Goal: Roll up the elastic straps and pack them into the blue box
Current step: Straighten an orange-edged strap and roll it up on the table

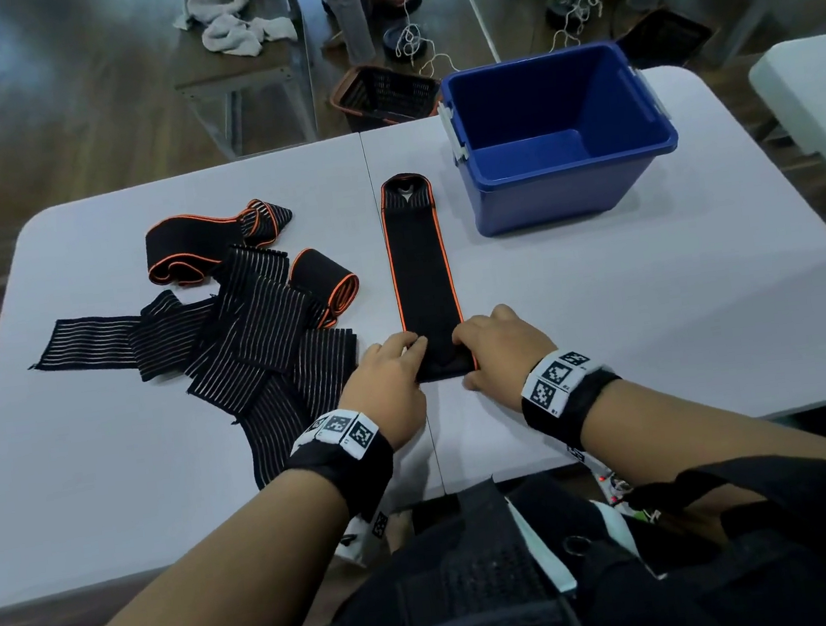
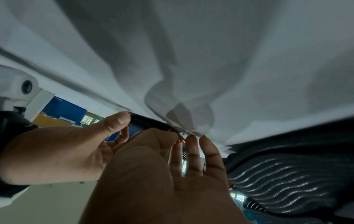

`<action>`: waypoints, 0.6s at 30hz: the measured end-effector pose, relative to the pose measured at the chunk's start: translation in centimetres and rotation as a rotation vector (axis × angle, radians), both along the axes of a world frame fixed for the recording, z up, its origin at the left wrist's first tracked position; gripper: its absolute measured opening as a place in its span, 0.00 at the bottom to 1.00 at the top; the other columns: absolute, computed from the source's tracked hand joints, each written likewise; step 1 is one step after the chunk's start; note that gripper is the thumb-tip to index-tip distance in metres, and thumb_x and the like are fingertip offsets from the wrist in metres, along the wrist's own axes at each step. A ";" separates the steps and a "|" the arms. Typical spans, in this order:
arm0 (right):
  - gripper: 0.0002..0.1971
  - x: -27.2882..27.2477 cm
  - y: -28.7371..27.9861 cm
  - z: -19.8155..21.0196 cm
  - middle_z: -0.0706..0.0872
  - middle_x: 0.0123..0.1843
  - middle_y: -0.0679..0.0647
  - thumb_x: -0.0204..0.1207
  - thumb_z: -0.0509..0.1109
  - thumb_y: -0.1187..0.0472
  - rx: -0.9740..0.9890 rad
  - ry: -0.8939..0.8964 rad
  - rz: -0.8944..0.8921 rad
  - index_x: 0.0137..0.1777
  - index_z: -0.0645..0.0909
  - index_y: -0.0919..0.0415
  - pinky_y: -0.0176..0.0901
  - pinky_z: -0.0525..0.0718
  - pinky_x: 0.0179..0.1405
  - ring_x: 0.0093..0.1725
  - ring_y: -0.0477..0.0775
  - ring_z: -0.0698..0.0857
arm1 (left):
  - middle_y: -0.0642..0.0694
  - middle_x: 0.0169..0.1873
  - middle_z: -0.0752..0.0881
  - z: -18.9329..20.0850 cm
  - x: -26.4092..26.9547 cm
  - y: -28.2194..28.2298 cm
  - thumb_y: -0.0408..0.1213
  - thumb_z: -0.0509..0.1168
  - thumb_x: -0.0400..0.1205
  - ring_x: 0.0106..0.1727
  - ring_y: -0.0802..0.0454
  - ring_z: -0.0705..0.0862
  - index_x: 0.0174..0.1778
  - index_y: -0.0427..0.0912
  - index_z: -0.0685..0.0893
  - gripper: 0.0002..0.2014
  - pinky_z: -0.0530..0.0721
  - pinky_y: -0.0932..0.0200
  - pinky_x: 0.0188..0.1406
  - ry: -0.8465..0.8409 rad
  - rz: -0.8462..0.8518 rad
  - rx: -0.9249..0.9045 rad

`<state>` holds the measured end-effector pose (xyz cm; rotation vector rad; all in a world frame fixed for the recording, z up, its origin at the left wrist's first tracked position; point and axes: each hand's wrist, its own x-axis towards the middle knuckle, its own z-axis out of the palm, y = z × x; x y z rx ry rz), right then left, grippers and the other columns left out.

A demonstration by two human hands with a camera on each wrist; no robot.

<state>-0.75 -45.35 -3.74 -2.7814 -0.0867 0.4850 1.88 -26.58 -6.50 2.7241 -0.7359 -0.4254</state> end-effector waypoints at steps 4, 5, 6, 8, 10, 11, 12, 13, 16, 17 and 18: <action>0.17 0.1 -0.1 -0.2 0.83 0.57 0.51 0.78 0.72 0.60 0.036 -0.011 -0.032 0.66 0.75 0.53 0.51 0.81 0.54 0.60 0.57 0.76 | 0.49 0.76 0.79 -0.7 0.0 0.6 0.32 0.65 0.79 0.70 0.45 0.82 0.79 0.48 0.76 0.30 0.82 0.49 0.70 0.048 0.092 -0.171; 0.18 0.1 -0.1 -0.2 0.83 0.56 0.52 0.79 0.71 0.59 0.074 0.006 -0.067 0.67 0.75 0.52 0.50 0.80 0.55 0.60 0.57 0.76 | 0.49 0.72 0.83 -0.6 0.0 0.6 0.33 0.67 0.79 0.67 0.48 0.85 0.78 0.50 0.79 0.28 0.83 0.51 0.69 0.076 0.159 -0.225; 0.18 0.0 -0.2 -0.2 0.83 0.55 0.53 0.79 0.70 0.58 0.119 0.026 -0.112 0.68 0.76 0.51 0.50 0.80 0.55 0.59 0.57 0.77 | 0.50 0.67 0.87 -0.5 0.1 0.7 0.35 0.70 0.79 0.61 0.50 0.87 0.76 0.52 0.81 0.26 0.84 0.52 0.66 0.116 0.236 -0.284; 0.18 -0.1 -0.3 -0.3 0.84 0.53 0.54 0.80 0.68 0.57 0.198 0.032 -0.189 0.70 0.77 0.49 0.48 0.79 0.54 0.57 0.57 0.79 | 0.49 0.55 0.92 -0.1 0.3 0.6 0.39 0.73 0.79 0.46 0.56 0.89 0.71 0.55 0.85 0.23 0.87 0.59 0.56 0.199 0.375 -0.370; 0.16 -0.1 -0.4 -0.5 0.88 0.50 0.53 0.81 0.67 0.55 0.246 0.015 -0.241 0.69 0.80 0.49 0.47 0.80 0.52 0.54 0.56 0.82 | 0.51 0.42 0.92 0.1 0.4 0.6 0.42 0.73 0.80 0.30 0.62 0.83 0.65 0.54 0.89 0.17 0.85 0.64 0.42 0.210 0.434 -0.395; 0.15 0.0 -0.5 -0.5 0.89 0.49 0.53 0.82 0.66 0.55 0.266 0.020 -0.267 0.67 0.81 0.49 0.46 0.80 0.50 0.51 0.56 0.84 | 0.53 0.40 0.92 0.1 0.5 0.5 0.43 0.73 0.80 0.30 0.64 0.83 0.61 0.54 0.91 0.13 0.84 0.64 0.41 0.208 0.452 -0.419; 0.13 0.2 -0.5 -0.4 0.89 0.49 0.52 0.82 0.66 0.54 0.278 0.030 -0.288 0.65 0.82 0.49 0.46 0.80 0.49 0.50 0.55 0.85 | 0.54 0.39 0.92 0.1 0.5 0.5 0.43 0.73 0.80 0.35 0.63 0.86 0.56 0.54 0.93 0.10 0.84 0.64 0.45 0.212 0.470 -0.449; 0.12 0.3 -0.5 -0.3 0.89 0.48 0.52 0.82 0.66 0.54 0.282 0.034 -0.302 0.63 0.83 0.49 0.46 0.79 0.47 0.49 0.55 0.84 | 0.55 0.39 0.92 0.1 0.5 0.4 0.43 0.73 0.80 0.41 0.61 0.88 0.52 0.53 0.94 0.08 0.84 0.64 0.48 0.224 0.490 -0.475; 0.09 0.6 -0.4 -0.1 0.86 0.47 0.53 0.83 0.65 0.53 0.266 0.046 -0.338 0.58 0.82 0.52 0.46 0.78 0.45 0.48 0.56 0.83 | 0.55 0.34 0.90 0.0 0.7 0.1 0.43 0.75 0.79 0.39 0.59 0.87 0.47 0.48 0.95 0.06 0.83 0.63 0.47 0.252 0.559 -0.506; 0.09 0.7 -0.3 0.0 0.86 0.47 0.53 0.83 0.65 0.52 0.258 0.051 -0.348 0.57 0.82 0.53 0.47 0.79 0.46 0.48 0.57 0.83 | 0.55 0.34 0.90 0.0 0.8 0.1 0.43 0.76 0.78 0.38 0.59 0.87 0.46 0.48 0.95 0.05 0.86 0.61 0.48 0.255 0.578 -0.511; 0.09 0.8 -0.2 0.1 0.87 0.47 0.54 0.83 0.65 0.52 0.248 0.058 -0.357 0.56 0.82 0.54 0.47 0.80 0.46 0.48 0.58 0.84 | 0.54 0.34 0.91 -0.1 0.8 0.1 0.42 0.77 0.78 0.38 0.58 0.87 0.45 0.48 0.95 0.04 0.88 0.58 0.50 0.262 0.597 -0.513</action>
